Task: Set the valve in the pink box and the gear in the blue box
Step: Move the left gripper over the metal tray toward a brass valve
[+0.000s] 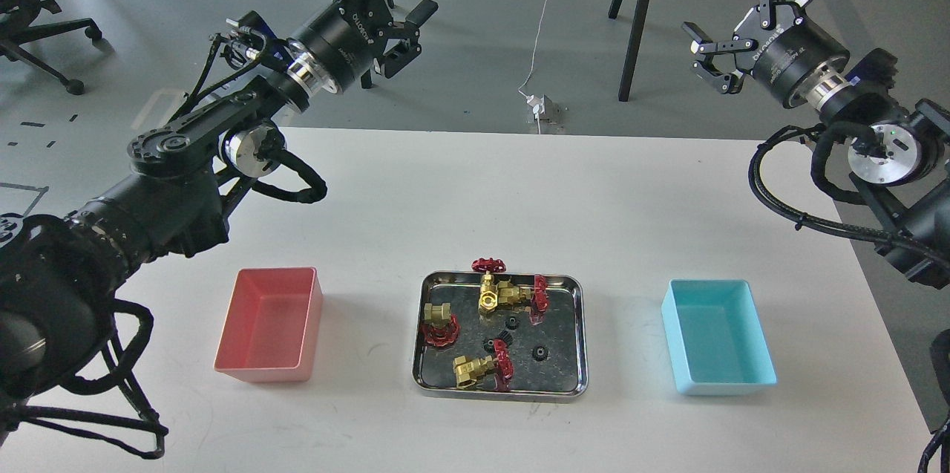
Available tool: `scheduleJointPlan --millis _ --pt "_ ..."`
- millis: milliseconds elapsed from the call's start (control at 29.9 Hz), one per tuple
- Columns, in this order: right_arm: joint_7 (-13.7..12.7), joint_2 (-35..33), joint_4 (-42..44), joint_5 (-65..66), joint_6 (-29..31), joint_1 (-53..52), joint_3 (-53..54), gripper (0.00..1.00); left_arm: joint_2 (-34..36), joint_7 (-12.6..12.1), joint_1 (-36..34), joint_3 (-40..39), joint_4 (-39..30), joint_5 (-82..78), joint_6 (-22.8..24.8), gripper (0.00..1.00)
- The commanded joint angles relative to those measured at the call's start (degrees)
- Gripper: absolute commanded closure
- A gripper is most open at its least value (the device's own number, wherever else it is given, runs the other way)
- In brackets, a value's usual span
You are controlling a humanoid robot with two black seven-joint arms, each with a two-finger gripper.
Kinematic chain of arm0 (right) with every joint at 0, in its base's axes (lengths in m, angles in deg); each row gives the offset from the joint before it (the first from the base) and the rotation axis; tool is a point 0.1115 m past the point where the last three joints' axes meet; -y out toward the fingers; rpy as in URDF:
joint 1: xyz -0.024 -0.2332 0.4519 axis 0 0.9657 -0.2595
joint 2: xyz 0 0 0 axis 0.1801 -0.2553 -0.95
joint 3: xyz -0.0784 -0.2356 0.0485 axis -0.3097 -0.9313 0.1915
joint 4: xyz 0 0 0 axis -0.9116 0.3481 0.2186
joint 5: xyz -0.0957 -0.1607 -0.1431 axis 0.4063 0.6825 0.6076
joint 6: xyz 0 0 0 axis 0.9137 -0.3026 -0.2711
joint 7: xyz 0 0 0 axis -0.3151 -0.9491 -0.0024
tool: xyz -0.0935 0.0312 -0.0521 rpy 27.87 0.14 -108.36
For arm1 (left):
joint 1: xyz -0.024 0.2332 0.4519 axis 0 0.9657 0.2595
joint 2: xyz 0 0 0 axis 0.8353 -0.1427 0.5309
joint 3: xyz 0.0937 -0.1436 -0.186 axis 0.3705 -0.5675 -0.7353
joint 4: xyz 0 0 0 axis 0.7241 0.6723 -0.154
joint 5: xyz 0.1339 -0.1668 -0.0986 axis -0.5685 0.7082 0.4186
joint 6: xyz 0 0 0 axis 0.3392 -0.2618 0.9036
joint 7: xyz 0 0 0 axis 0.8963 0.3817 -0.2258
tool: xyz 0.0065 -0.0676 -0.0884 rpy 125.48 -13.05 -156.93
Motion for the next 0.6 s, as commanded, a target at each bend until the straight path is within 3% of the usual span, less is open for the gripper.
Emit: scheduleJointPlan --millis 0,134,234,368,468,568 --pt "0.04 -0.03 -0.08 -0.15 -0.01 0.44 0.46 0.00 -0.09 0.00 0.14 -0.08 -0.01 0.01 -0.01 0.00" --pt "0.04 0.06 0.01 -0.24 -0.01 0.01 0.64 0.00 1.40 0.00 -1.26 -1.47 0.07 0.71 -0.01 0.00" --pt "-0.05 0.06 0.01 -0.24 -0.01 -0.52 1.60 0.00 2.37 0.00 -0.48 -8.84 0.42 4.57 -0.01 0.00" --pt "-0.13 -0.29 0.10 -0.33 -0.01 -0.61 3.97 0.00 -1.92 0.00 2.33 -15.62 -1.32 6.25 -0.01 0.00" --pt "-0.13 -0.90 0.01 -0.33 -0.01 -0.52 4.07 0.00 -6.24 0.00 3.04 -20.01 -7.28 5.99 -0.01 0.00" --pt "-0.13 -1.43 -0.16 -0.42 -0.01 -0.17 4.15 0.00 -3.19 0.00 2.34 -20.56 -15.89 3.11 -0.01 0.00"
